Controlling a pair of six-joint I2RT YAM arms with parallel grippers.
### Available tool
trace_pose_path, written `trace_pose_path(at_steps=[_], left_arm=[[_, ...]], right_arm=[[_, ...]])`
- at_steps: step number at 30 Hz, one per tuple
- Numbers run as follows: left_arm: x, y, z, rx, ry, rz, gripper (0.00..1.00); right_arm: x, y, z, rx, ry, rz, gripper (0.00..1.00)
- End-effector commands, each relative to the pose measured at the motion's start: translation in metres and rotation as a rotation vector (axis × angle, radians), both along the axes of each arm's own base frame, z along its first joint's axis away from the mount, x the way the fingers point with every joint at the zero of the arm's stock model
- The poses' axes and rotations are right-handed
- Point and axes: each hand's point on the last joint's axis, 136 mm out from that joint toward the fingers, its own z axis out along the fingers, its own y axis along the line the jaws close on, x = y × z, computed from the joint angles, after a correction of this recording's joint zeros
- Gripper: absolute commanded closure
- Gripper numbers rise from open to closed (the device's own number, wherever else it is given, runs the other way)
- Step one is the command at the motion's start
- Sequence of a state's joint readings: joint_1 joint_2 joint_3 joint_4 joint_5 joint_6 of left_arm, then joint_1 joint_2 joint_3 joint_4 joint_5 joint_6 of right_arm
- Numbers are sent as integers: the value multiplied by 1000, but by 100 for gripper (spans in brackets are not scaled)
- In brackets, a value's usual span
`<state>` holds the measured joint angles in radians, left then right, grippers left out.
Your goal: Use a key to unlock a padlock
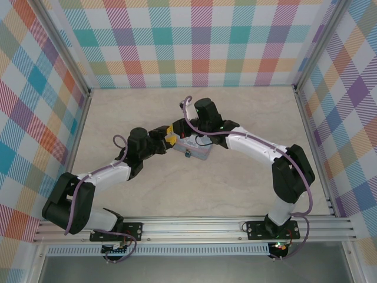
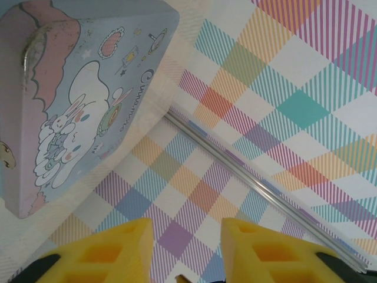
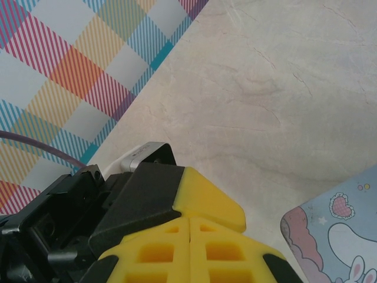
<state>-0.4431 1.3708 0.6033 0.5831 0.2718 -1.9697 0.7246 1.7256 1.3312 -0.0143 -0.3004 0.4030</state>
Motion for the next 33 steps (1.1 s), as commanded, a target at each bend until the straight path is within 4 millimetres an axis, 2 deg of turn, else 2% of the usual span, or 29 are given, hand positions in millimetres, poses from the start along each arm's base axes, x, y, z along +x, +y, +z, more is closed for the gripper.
trace_pose_path(at_steps=[1, 6, 11, 14, 28, 33], left_arm=[[-1, -4, 13, -208, 115, 41, 69], [-1, -3, 13, -208, 114, 46, 71], [-1, -3, 13, -210, 116, 48, 62], [-1, -2, 12, -210, 116, 57, 62], [-1, 2, 10, -213, 114, 78, 78], [-1, 1, 7, -203, 121, 77, 80]], right_arm=[[-5, 5, 8, 31, -21, 23, 100], [-7, 3, 2, 27, -5, 19, 100], [-7, 2, -1, 28, 3, 12, 100], [-8, 2, -1, 30, 6, 13, 100], [-12, -6, -9, 24, 21, -12, 100], [-13, -8, -9, 29, 22, -18, 100]])
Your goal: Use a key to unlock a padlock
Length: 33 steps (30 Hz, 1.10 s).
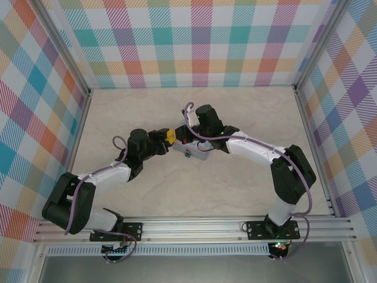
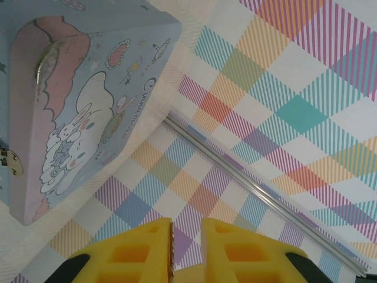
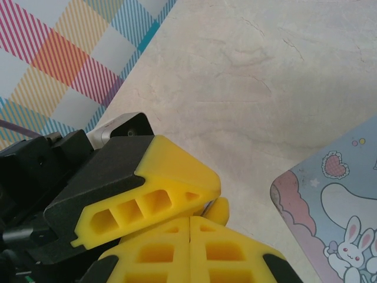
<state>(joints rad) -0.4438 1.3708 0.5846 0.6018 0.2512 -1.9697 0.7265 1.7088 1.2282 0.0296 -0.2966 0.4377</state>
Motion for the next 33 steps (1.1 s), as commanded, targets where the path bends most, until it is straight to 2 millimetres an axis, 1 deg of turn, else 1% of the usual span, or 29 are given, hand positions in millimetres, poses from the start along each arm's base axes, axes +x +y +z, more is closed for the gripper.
trace_pose_path(at_steps=[1, 6, 28, 33], left_arm=[[0, -2, 12, -209, 119, 58, 80], [0, -2, 9, -202, 125, 61, 81], [0, -1, -3, -193, 146, 72, 80], [1, 0, -4, -192, 145, 75, 81]], right_arm=[[-3, 1, 21, 49, -38, -1, 100], [-3, 1, 22, 51, -38, 0, 100], [-5, -3, 23, 55, -44, -10, 100], [-6, -4, 23, 55, -44, -13, 100]])
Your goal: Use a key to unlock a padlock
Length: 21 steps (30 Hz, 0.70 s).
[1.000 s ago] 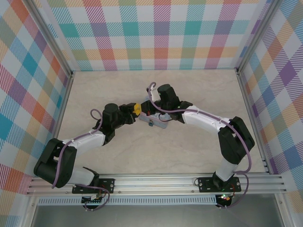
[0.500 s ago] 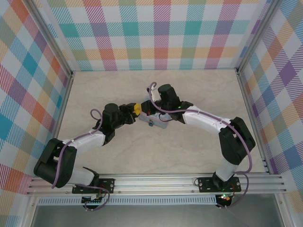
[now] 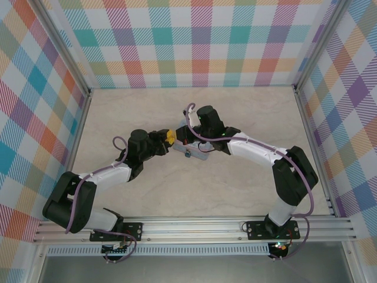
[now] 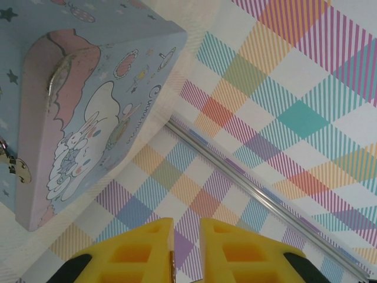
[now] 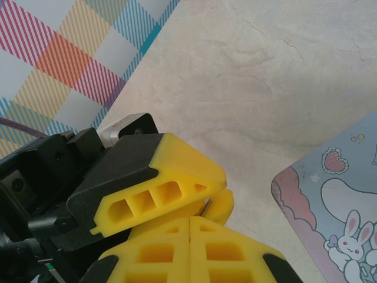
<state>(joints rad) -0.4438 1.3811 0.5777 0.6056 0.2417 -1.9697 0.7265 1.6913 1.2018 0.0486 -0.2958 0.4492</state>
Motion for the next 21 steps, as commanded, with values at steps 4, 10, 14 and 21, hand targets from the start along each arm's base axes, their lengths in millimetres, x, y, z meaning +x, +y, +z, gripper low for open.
trace_pose_path(at_steps=[4, 10, 14, 21], left_arm=[[1, -2, 1, -198, 136, 66, 84], [0, -2, 1, -198, 135, 69, 86], [1, -2, 3, -192, 122, 68, 92], [6, -1, 15, -161, 60, 64, 100]], right_arm=[[-3, -3, 22, 43, -42, -10, 100], [-4, -4, 23, 44, -47, -15, 100], [-5, -4, 21, 44, -42, -10, 100], [-4, -4, 19, 50, -28, -11, 100]])
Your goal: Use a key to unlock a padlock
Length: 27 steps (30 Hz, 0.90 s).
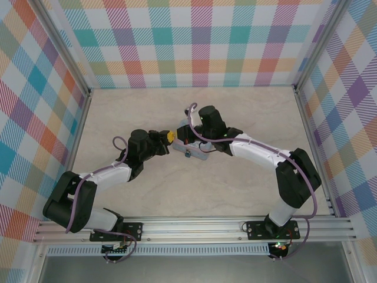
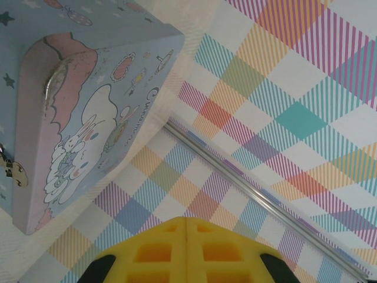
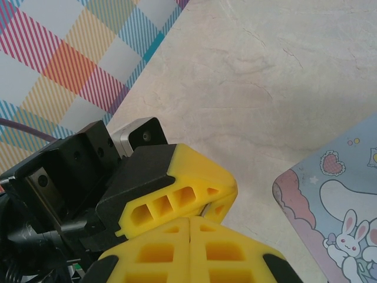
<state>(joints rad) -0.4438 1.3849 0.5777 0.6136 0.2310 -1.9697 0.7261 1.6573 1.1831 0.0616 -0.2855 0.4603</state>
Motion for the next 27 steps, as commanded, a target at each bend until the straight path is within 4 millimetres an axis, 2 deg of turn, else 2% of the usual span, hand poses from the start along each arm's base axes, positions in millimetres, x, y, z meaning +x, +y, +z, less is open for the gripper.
trace_pose_path(at_steps=[1, 5, 7, 12, 13, 14, 18, 23, 27], left_arm=[[4, -2, 14, -151, 56, 55, 100], [9, 6, 25, -41, -42, 69, 100], [10, 13, 33, 84, -109, 60, 100], [14, 30, 72, 541, -375, 8, 100], [13, 33, 76, 588, -393, 4, 100], [14, 32, 87, 629, -462, -4, 100], [11, 20, 112, 774, -643, -87, 100], [-2, -1, 140, 945, -869, -215, 100], [-12, -11, 158, 980, -1002, -239, 100]], right_arm=[[-2, -1, 10, 32, -13, 2, 100], [1, -11, 12, 53, 0, -15, 92], [2, -17, 15, 77, 4, -14, 86], [-6, -29, 27, 150, 27, 73, 68], [-7, -32, 29, 158, 25, 83, 64], [-10, -34, 31, 171, 25, 100, 60], [-11, -44, 46, 258, 12, 138, 49], [-14, -48, 80, 411, -45, 204, 36], [-19, -43, 102, 487, -90, 274, 35]])
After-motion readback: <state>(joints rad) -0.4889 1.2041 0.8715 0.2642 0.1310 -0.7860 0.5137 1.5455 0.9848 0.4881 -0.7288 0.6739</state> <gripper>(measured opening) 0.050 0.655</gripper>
